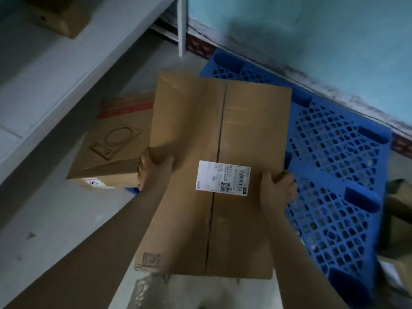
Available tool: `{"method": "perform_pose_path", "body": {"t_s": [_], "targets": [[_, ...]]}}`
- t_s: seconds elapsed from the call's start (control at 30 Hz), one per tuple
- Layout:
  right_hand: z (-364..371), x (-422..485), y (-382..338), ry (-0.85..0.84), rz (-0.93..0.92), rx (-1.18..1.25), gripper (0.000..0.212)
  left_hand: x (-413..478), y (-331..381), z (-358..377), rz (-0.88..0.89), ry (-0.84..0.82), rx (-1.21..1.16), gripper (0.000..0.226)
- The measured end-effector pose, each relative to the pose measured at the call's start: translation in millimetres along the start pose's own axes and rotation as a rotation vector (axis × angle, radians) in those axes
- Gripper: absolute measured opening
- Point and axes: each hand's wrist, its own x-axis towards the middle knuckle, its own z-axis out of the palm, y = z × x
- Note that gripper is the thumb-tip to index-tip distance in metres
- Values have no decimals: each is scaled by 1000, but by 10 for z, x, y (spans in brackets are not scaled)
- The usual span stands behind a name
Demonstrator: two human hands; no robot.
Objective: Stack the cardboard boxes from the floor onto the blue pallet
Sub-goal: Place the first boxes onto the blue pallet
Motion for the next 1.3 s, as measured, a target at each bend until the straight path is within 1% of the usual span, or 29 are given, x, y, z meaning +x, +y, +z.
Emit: {"method": "perform_pose_path", "body": {"t_s": [0.07, 0.2, 0.33, 0.4, 0.53, 0.67, 0.77, 0.83, 0.93, 1.0, 1.1, 1.2, 1.3], "targets": [[109, 253, 7, 47, 69, 26, 56, 267, 151, 277, 70, -66, 4, 82], [367, 724, 206, 89, 186, 23, 60, 778, 293, 852, 128, -213, 52, 81], [648, 1057, 608, 30, 313, 34, 64, 1239, 248, 1360, 134, -380, 142, 87], [788, 1204, 809, -24, 338, 30, 66, 1440, 176, 1563, 142, -414, 193, 87], [1023, 1367, 1114, -92, 308, 46, 59, 1677, -76, 1819, 161, -415, 236, 86], [1158, 1384, 1264, -71, 275, 99, 60, 1798, -265, 1888, 191, -361, 248, 87], [1178, 1344, 1327, -47, 242, 104, 62, 1786, -283, 1907, 213, -335, 288, 85], [1177, 1322, 1302, -41, 254, 96, 63, 1733, -275, 1923, 221, -305, 316, 83], [1154, 1327, 1188, -84, 324, 82, 65, 1638, -179, 1941, 184, -274, 317, 82], [1130, 1293, 1086, -97, 363, 91, 64, 1567, -122, 1905, 143, -288, 257, 78], [1113, 1176, 878, -39, 400, 105, 59, 1472, -36, 1772, 105, -331, 118, 69], [1101, 960, 618, -44, 338, 113, 56, 1398, 91, 1576, 99, -361, 18, 60], [1159, 690, 257, -144, 205, 158, 53, 1389, 246, 1275, 138, -325, 2, 45]]}}
